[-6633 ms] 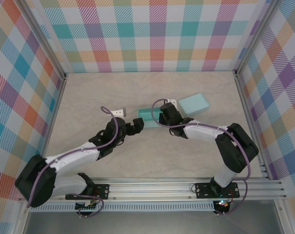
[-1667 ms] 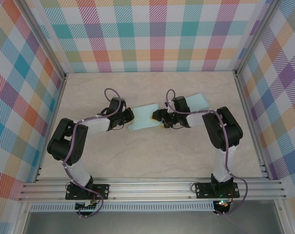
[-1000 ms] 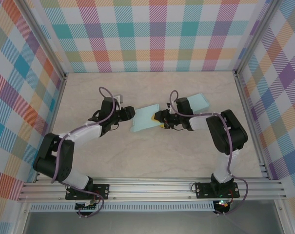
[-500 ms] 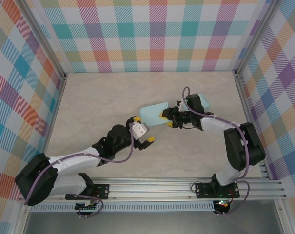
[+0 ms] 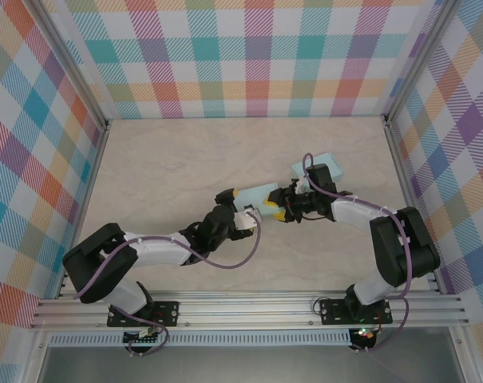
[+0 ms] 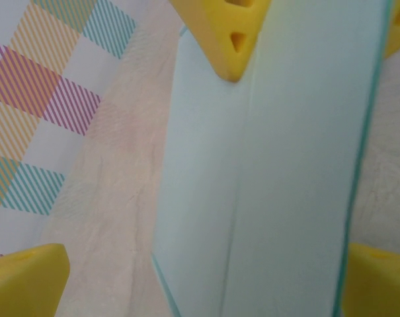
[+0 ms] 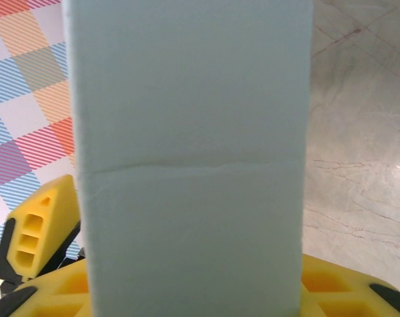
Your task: Fold the paper box
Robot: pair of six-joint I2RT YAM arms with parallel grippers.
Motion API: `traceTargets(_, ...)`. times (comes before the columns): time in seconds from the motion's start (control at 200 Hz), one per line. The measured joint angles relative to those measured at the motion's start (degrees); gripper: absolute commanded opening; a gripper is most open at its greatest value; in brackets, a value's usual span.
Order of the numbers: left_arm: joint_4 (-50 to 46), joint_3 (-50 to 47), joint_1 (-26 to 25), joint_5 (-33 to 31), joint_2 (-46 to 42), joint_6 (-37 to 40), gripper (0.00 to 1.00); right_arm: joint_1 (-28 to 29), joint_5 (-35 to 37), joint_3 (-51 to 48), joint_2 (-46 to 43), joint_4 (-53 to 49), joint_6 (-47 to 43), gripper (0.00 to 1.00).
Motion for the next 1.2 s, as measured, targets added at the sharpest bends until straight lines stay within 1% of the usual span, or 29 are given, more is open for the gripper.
traceTargets(0.2, -1.6, 4.1, -0.3, -1.7, 4.2, 2.6, 0.87, 0.2, 0.0, 0.0, 0.0, 1.0, 0.9, 0.42)
traceTargets(0.275, -2.2, 4.3, -0.3, -1.9, 4.3, 2.8, 0.85, 0.2, 0.0, 0.0, 0.0, 1.2, 1.3, 0.43)
traceTargets(0.38, -2.6, 4.4, -0.3, -2.0, 4.3, 3.2, 0.74, 0.2, 0.0, 0.0, 0.0, 1.6, 1.7, 0.43)
traceTargets(0.465, -3.1, 4.5, -0.6, -2.3, 4.3, 3.7, 0.72, 0.2, -0.1, 0.0, 0.0, 2.0, 2.0, 0.44)
traceTargets(0.52, -4.0, 4.9, -0.6, -2.5, 4.3, 3.7, 0.68, 0.3, -0.2, 0.0, 0.0, 2.0, 2.1, 0.45)
traceTargets(0.545, -4.4, 5.0, -0.6, -2.5, 4.3, 3.7, 0.65, 0.2, -0.2, 0.0, 0.0, 2.1, 2.1, 0.45)
traceTargets(0.645, -6.3, 5.6, -0.7, -2.3, 4.3, 3.5, 0.62, 0.3, -0.2, 0.0, 0.0, 2.0, 2.1, 0.48)
traceTargets(0.685, -7.5, 6.0, -0.7, -2.3, 4.2, 3.4, 0.59, 0.3, -0.2, 0.0, -0.2, 1.7, 2.1, 0.49)
traceTargets(0.76, -10.4, 6.8, -0.7, -1.6, 3.7, 3.3, 0.57, 0.5, -0.4, 0.0, -0.9, 0.9, 1.7, 0.52)
traceTargets(0.825, -13.8, 7.9, -0.7, -1.1, 2.8, 2.9, 0.43, 0.6, -0.6, 0.0, -1.7, -0.3, 1.4, 0.54)
traceTargets(0.86, -16.1, 8.6, -0.7, -0.6, 2.2, 2.9, 0.40, 0.7, -0.5, 0.0, -2.2, -0.7, 1.1, 0.55)
traceTargets(1.005, -25.3, 11.8, -0.7, 1.9, 0.0, 2.6, 0.40, 0.7, -0.5, 0.4, -4.1, -3.6, -0.6, 0.63)
traceTargets(1.07, -29.6, 13.7, -0.7, 2.9, -0.8, 2.1, 0.37, 0.7, -0.1, 1.0, -4.9, -5.7, -2.0, 0.69)
traceTargets(1.145, -34.6, 16.0, -0.6, 4.0, -1.3, 1.6, 0.37, 0.6, 0.5, 1.7, -6.1, -8.2, -3.7, 0.76)
traceTargets(1.2, -38.8, 17.9, -0.3, 5.0, -1.3, 1.0, 0.37, 0.6, 1.3, 2.1, -7.5, -10.4, -4.9, 0.79)
